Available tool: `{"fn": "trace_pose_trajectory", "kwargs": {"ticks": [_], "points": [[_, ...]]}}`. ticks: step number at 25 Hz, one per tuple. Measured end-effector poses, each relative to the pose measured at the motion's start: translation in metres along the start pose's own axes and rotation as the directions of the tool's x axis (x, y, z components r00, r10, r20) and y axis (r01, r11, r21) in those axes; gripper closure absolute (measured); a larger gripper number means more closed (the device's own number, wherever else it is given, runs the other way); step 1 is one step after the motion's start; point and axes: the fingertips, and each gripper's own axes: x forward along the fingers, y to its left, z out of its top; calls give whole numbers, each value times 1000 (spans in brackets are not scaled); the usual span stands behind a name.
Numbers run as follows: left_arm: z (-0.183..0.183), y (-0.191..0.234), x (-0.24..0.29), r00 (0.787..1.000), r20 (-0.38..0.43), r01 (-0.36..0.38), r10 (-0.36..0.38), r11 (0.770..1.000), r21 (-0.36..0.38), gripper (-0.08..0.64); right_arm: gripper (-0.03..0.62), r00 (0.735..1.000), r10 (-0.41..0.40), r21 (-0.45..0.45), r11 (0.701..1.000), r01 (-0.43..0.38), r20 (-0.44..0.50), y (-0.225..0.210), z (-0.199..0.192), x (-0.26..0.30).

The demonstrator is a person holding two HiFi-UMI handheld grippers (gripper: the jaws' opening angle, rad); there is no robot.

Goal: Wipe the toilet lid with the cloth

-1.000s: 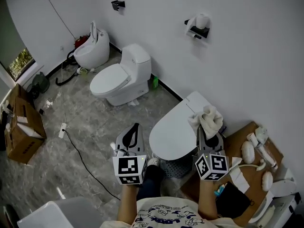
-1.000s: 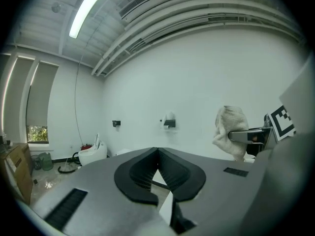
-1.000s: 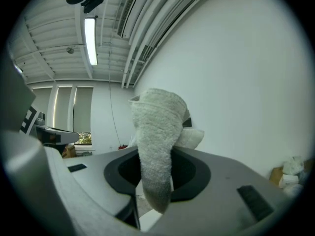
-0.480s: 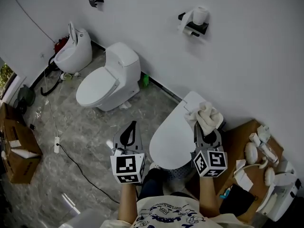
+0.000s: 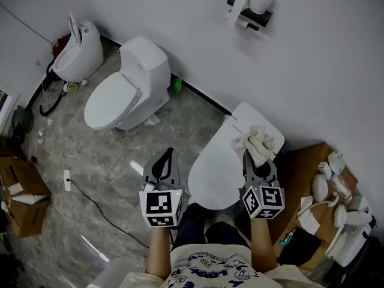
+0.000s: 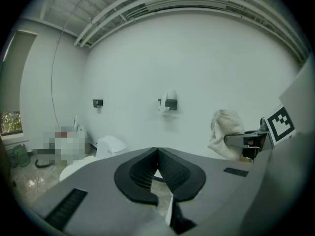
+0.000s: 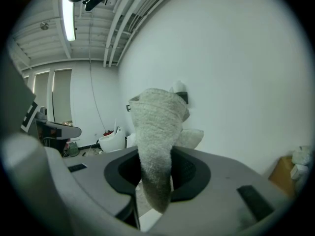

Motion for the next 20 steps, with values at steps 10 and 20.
{"fn": "trace_pose_trajectory", "kwargs": {"ticks": [10,20], "points": [[-36,5,59,997,-81,18,-20,1000,-21,557,480,995,-10,-16,1000,9,-98,-25,-43,52],[-85,-8,103,987,-156,26,-31,999,-33,557,480,978,17,-33,999,-24,-206,-46,-104,99]]}}
